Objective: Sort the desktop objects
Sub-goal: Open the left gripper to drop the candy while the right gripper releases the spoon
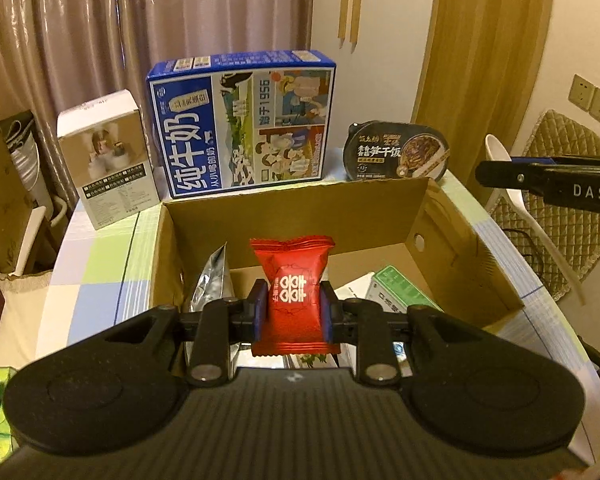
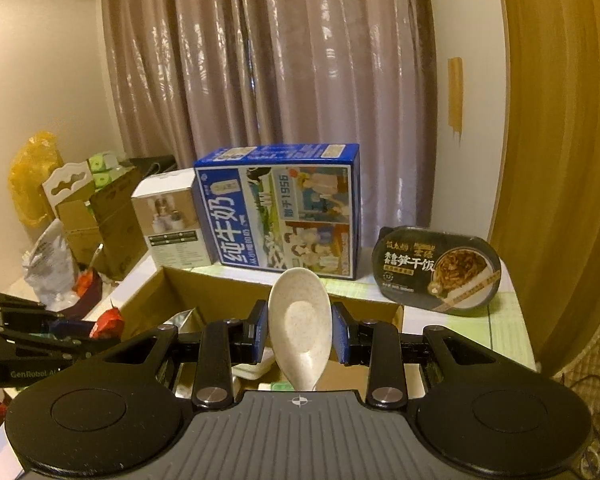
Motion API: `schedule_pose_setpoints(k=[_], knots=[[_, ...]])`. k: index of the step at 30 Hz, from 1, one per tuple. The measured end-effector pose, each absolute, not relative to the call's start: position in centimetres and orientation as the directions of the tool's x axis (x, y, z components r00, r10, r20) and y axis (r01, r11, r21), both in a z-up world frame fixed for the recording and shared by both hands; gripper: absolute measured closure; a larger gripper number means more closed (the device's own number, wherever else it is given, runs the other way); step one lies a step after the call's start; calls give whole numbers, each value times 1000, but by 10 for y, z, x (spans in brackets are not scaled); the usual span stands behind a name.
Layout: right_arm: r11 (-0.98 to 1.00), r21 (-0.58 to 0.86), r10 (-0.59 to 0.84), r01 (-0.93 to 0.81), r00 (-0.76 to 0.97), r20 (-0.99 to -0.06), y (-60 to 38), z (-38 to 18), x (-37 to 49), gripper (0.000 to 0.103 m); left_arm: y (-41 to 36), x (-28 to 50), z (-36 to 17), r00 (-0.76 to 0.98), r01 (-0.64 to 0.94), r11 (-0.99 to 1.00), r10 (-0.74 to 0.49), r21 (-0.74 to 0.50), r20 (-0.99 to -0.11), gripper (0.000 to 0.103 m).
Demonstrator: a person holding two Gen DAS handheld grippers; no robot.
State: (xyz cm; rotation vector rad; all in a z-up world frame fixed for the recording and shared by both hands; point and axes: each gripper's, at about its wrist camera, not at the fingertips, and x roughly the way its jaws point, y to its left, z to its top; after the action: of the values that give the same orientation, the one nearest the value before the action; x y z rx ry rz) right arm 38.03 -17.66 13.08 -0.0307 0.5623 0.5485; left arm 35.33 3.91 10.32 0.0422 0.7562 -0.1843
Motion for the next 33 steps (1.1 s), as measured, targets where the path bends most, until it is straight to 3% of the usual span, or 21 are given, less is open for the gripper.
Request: schedule_pose_setpoints(k=[18,19,21,26,27,30,33], knots=[[870,165,476,-465,703,-528,-169,93,427,73,41,397,51,690,154,986,-156,-66,-707,81],[870,169,478,-464,704,-526,-170,91,427,73,41,398,49,692,145,987,-148,-65,-707,80],[871,166,474,-462,701,-533,-169,88,429,73,42,399,48,695,128,990,-131,-58,-707,64],[872,159,470,-464,699,-539,-168,82,431,72,44,397,50,711,128,990,-127,-50,-692,62],[872,161,470,-462,701,-536,-169,82,431,70,45,397,51,712,127,991,-128,-52,-690,61],[877,159,465,-453,715,-522,-170,83,429,36,49,395,53,719,123,991,-122,-48,-685,56],[877,145,462,-458,720,-518,-172,84,426,33,50,392,56,723,122,992,-114,-36,-682,50]])
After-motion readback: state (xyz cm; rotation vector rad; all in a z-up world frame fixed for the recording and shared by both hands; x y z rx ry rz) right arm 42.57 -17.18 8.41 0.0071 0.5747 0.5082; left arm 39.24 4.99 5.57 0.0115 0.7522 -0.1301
